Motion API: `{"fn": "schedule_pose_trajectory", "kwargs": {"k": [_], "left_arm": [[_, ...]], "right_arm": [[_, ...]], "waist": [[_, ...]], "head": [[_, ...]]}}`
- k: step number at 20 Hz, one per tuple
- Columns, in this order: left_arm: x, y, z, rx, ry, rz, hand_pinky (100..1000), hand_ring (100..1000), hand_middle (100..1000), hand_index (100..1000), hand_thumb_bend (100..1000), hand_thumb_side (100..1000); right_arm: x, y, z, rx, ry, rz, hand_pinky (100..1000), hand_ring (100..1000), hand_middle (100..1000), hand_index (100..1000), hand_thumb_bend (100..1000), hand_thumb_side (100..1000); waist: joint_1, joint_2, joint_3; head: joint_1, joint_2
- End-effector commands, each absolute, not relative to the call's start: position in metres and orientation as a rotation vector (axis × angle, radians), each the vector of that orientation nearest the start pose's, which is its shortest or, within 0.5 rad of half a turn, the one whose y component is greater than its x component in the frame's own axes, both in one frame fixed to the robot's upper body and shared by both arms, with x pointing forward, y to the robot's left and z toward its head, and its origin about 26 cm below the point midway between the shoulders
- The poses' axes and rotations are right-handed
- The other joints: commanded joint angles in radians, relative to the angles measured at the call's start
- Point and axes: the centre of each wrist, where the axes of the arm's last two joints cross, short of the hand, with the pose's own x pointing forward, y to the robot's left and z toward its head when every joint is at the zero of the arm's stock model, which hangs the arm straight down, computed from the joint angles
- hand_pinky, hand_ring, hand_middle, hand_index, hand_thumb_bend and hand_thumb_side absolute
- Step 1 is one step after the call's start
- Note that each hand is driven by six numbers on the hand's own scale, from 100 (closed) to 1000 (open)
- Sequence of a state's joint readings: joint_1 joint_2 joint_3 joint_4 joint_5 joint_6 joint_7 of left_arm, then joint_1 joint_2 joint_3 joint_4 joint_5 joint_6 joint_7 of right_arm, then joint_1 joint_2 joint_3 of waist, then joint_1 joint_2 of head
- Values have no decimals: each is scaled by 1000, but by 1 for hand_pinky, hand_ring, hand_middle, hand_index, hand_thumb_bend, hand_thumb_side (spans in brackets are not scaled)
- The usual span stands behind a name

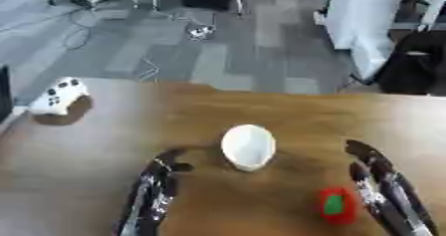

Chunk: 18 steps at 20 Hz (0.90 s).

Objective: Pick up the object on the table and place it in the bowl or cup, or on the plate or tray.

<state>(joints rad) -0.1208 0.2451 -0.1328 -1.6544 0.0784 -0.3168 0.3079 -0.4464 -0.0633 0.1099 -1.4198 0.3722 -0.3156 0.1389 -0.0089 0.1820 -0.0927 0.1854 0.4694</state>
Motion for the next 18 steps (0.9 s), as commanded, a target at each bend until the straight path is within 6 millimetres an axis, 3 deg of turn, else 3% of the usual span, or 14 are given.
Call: {"fn": "schedule_pose_trajectory", "kwargs": {"k": [1,5,9,13,18], "left_arm": [[303,251,54,139,-2099,17,1000,655,759,799,728,782],[303,251,53,137,-2097,13,1000,649,756,796,728,783],[302,251,53,135,-2095,10,1000,643,751,791,729,784],[302,251,52,133,-2093,6,1000,637,747,789,730,783],[302,249,52,125,-2093,0,1000,629,741,786,734,786]], "right_arm": [[383,-177,93,-97,-2126,838,1000,951,918,878,273,857],[391,-171,100,-99,-2135,979,1000,914,906,874,225,854],[396,-165,103,-133,-2131,1097,960,858,878,859,163,785],[401,-156,104,-188,-2128,1219,946,849,867,858,175,793],[410,-140,105,-200,-2101,1394,985,882,857,875,280,814]], "waist": [[0,-16,3],[-1,-19,6],[-1,-20,10],[-1,-21,13],[-2,-21,20]], "head": [[5,-2],[2,3],[2,10],[10,16],[2,28]]}}
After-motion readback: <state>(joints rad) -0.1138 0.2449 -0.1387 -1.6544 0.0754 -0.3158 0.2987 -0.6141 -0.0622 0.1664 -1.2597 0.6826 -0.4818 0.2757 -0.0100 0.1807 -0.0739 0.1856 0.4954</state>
